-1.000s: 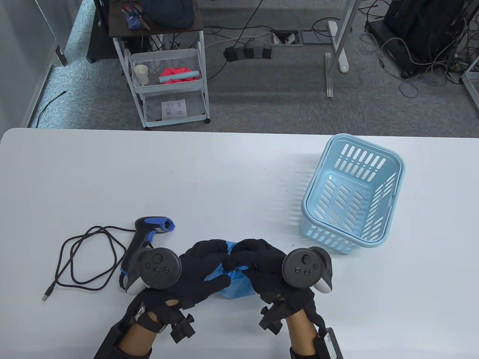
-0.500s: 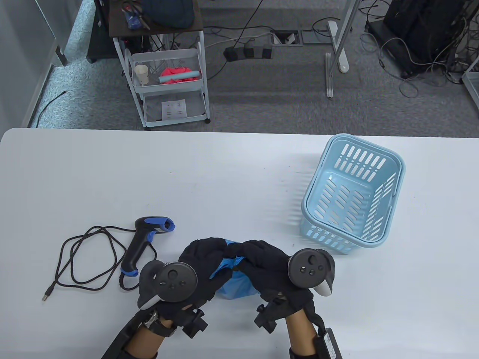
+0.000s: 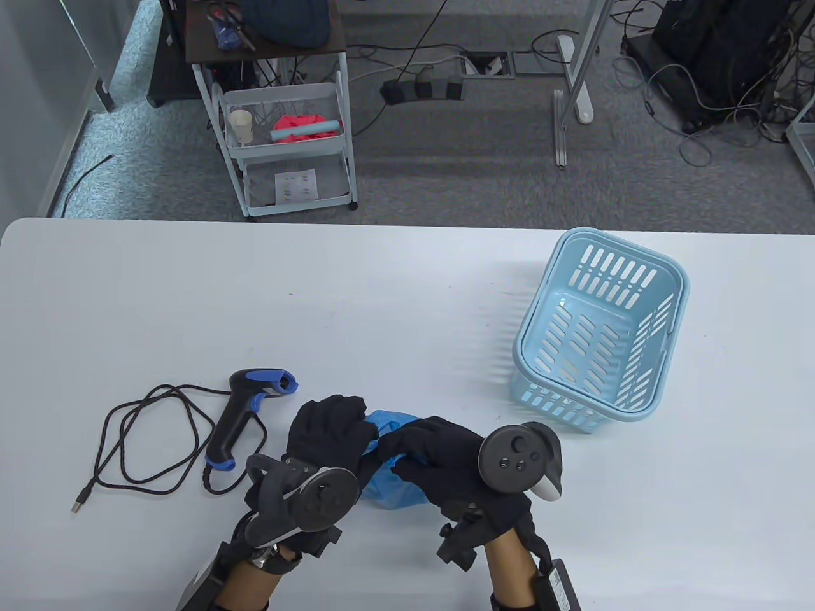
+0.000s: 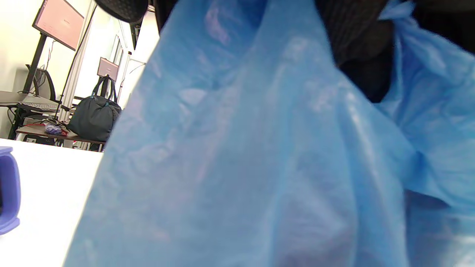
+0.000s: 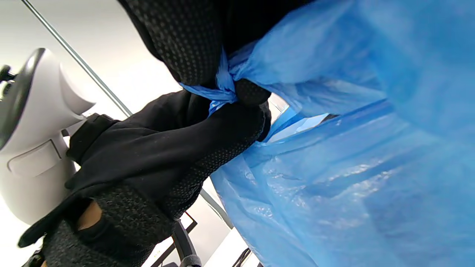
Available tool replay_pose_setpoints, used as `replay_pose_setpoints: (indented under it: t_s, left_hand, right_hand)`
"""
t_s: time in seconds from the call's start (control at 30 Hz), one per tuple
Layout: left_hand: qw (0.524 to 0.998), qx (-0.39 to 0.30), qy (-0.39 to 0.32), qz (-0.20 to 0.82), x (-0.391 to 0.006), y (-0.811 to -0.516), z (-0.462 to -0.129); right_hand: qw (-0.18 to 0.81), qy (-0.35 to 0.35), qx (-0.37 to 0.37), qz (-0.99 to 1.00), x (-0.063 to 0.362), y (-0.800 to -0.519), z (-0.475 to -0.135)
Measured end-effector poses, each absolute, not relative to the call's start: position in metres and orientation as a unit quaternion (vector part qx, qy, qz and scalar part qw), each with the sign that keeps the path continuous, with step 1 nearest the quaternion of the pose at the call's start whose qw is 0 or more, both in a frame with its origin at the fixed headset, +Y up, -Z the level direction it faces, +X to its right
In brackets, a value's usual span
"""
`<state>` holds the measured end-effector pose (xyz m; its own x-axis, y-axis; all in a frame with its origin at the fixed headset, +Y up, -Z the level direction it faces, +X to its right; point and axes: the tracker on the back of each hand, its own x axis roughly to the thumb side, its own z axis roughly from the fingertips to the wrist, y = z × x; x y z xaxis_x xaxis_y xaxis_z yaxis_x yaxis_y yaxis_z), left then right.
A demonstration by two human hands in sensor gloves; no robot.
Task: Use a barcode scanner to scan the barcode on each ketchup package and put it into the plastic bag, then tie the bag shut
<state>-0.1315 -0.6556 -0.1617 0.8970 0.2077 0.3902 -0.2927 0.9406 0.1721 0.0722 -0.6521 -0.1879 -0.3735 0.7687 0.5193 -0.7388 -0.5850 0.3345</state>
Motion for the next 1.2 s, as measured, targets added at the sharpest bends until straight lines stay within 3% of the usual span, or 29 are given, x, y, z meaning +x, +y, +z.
replay_pose_setpoints:
  t_s: [0.5,0.77,1.2]
  left_hand:
    - [0.957,0.076,-0.191,0.202,-0.137,-0.659,-0.168]
    - [0.928,0.029,-0.211,0.305,-0.144,-0.659,-0.174]
    - [0.890,0.002,-0.252,0.379,-0.149,-0.651,-0.172]
  right_hand:
    - [0.442,0.027,0.341,0.829,0.074,-0.650,-0.187]
    - [0.446,0.023,0.333,0.831,0.075,-0.650,-0.188]
    - [0.460,0.001,0.306,0.833,0.082,-0.652,-0.190]
